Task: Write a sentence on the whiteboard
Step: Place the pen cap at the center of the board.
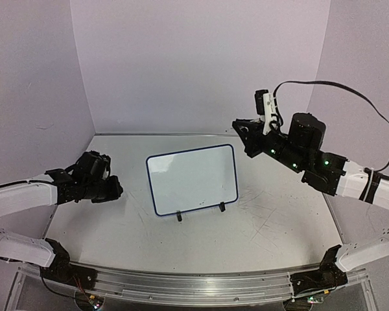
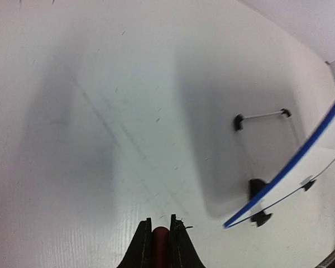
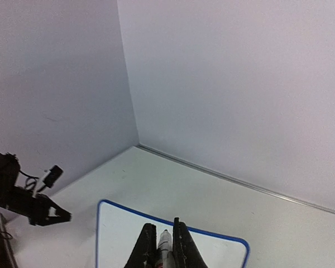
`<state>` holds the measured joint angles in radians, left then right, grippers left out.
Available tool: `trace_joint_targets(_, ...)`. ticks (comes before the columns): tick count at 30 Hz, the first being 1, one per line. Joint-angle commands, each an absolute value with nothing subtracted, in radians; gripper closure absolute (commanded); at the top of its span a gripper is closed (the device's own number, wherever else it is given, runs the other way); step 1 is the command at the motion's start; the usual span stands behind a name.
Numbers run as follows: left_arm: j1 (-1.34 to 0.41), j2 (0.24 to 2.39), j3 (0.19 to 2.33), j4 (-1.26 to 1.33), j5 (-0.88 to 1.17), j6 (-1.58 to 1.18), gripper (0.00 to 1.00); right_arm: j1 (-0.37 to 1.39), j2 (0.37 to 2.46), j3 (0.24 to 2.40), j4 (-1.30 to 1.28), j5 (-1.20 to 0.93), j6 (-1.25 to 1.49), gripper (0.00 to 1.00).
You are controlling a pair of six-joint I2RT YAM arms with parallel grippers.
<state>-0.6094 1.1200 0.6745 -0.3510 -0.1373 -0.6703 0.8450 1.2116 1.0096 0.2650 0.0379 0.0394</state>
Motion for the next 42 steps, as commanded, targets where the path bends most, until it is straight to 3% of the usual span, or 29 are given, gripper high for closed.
trace_joint_targets(1,-0.608,1.176,0.659,-0.416,-0.204,-0.699,1.0,0.845,1.117,0.976,0.186,0.18,-0.116,1.0)
trace_joint_targets(10,-0.612,1.424,0.74,-0.487,-0.22,-0.698,1.0,0.844,1.082,0.931,0.198,0.145,-0.09,1.0)
trace_joint_targets(16,-0.623,1.464,0.759,-0.476,-0.232,-0.682,0.99,0.845,1.082,0.915,0.201,0.125,-0.081,1.0)
trace_joint_targets(20,-0.626,1.493,0.777,-0.448,-0.24,-0.656,0.91,0.844,1.082,0.909,0.203,0.119,-0.08,1.0)
trace_joint_targets(27,-0.628,1.576,0.812,-0.448,-0.23,-0.634,0.9,0.844,1.081,0.91,0.207,0.105,-0.072,1.0)
trace_joint_targets(31,-0.631,1.578,0.805,-0.448,-0.238,-0.631,0.8,0.844,1.083,0.903,0.208,0.099,-0.063,1.0)
trace_joint_targets(42,-0.634,1.549,0.802,-0.449,-0.226,-0.62,0.7,0.845,1.096,0.914,0.211,0.091,-0.06,1.0)
